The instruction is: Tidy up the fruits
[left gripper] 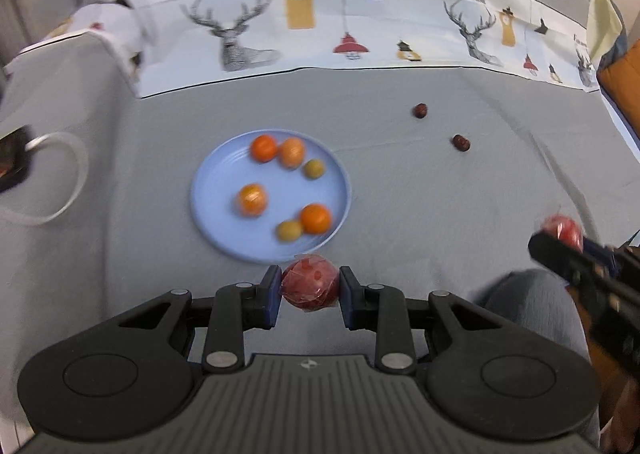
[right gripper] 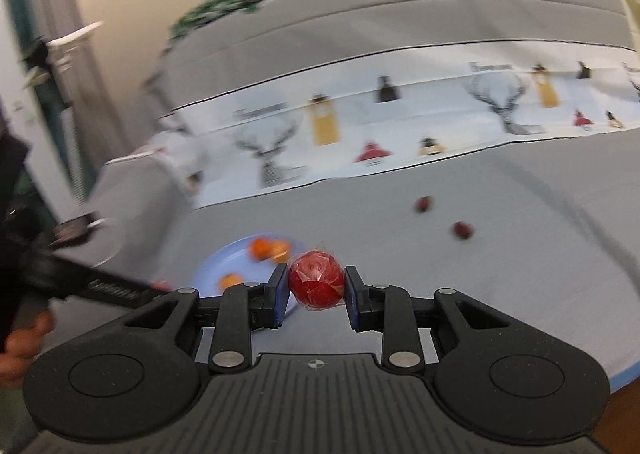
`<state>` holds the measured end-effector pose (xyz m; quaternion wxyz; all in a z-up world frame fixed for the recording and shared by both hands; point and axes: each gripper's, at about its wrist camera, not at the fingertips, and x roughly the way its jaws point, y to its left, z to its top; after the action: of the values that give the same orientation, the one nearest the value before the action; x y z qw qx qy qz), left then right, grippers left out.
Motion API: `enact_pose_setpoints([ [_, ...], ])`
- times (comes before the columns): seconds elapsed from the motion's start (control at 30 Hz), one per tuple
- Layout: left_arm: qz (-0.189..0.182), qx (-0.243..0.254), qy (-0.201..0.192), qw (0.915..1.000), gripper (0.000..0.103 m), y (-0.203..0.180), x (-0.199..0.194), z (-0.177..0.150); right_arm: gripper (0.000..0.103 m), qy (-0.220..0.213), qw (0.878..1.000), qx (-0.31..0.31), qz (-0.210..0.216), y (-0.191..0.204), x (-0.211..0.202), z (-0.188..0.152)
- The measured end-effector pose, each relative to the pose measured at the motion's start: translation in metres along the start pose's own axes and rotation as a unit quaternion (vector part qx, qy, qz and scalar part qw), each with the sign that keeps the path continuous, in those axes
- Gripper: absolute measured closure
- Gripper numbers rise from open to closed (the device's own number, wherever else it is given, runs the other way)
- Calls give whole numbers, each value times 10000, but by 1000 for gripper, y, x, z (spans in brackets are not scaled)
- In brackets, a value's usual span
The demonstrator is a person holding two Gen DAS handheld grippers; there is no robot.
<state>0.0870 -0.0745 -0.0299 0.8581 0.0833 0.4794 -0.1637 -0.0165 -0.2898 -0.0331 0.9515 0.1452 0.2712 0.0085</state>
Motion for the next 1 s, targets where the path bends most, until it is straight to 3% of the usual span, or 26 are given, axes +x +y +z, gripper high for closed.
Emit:
enact_pose_setpoints([
  [0.33, -15, -161, -463, 9988, 70, 23, -62, -59, 73, -318, 9933, -1065, 308, 86, -60, -28],
  [0.57, -38, -340, -770, 9964, 70, 33, -86, -71, 73, -449, 9883, -1406, 392, 105, -73, -28],
  [1.0, -54, -368, -829, 9959, 70, 35, -87, -71, 73, -467, 9885, -1399, 335, 106, -73, -28],
])
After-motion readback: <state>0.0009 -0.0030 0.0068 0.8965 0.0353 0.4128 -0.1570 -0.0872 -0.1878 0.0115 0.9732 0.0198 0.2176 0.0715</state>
